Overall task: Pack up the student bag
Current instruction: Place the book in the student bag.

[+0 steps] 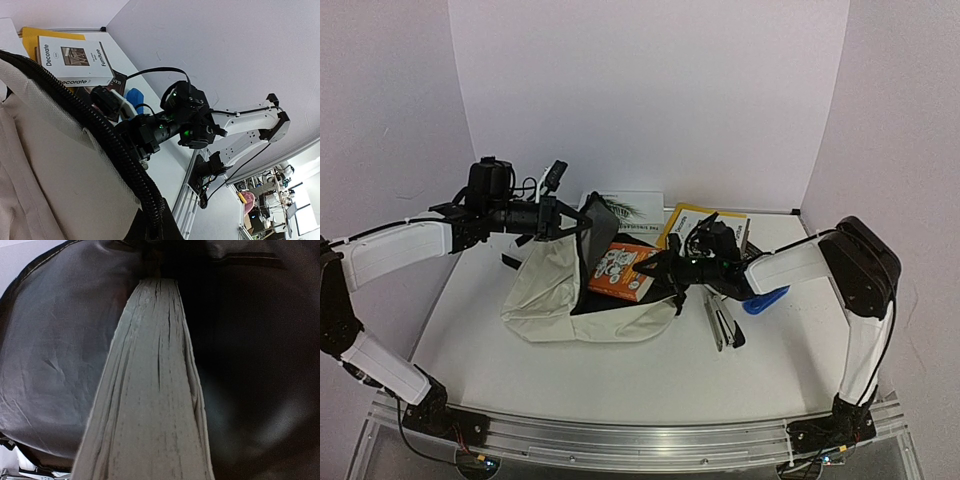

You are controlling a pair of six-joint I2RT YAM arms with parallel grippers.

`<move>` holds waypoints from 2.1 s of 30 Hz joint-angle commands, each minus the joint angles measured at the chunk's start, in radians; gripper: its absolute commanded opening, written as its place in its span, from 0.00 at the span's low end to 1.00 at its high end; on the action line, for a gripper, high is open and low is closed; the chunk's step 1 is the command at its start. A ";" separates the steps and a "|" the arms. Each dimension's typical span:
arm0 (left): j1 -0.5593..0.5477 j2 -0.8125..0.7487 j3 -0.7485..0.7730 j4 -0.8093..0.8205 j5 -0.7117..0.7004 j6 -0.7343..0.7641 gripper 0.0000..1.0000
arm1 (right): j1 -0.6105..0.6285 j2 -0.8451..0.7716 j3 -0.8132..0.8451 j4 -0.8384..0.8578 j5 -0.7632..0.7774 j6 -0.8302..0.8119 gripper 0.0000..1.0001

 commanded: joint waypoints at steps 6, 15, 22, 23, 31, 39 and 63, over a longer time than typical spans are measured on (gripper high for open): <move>-0.060 0.003 0.091 0.070 0.037 0.036 0.00 | 0.052 0.092 0.188 -0.180 0.103 -0.200 0.00; -0.113 0.079 0.105 0.162 0.098 -0.035 0.00 | 0.063 0.183 0.316 -0.307 0.100 -0.289 0.00; -0.142 0.122 0.105 0.183 0.080 -0.069 0.00 | 0.087 0.256 0.424 -0.363 0.171 -0.347 0.13; -0.142 0.118 0.102 0.172 0.062 -0.068 0.00 | 0.087 0.250 0.426 -0.363 0.184 -0.355 0.19; -0.142 0.055 0.080 0.088 -0.090 -0.035 0.00 | 0.086 0.128 0.341 -0.423 0.372 -0.423 0.65; -0.142 0.081 0.098 0.084 -0.068 -0.046 0.00 | 0.086 0.005 0.250 -0.566 0.638 -0.491 0.74; -0.142 0.140 0.098 0.117 -0.032 -0.061 0.00 | 0.095 0.212 0.347 -0.443 0.358 -0.499 0.35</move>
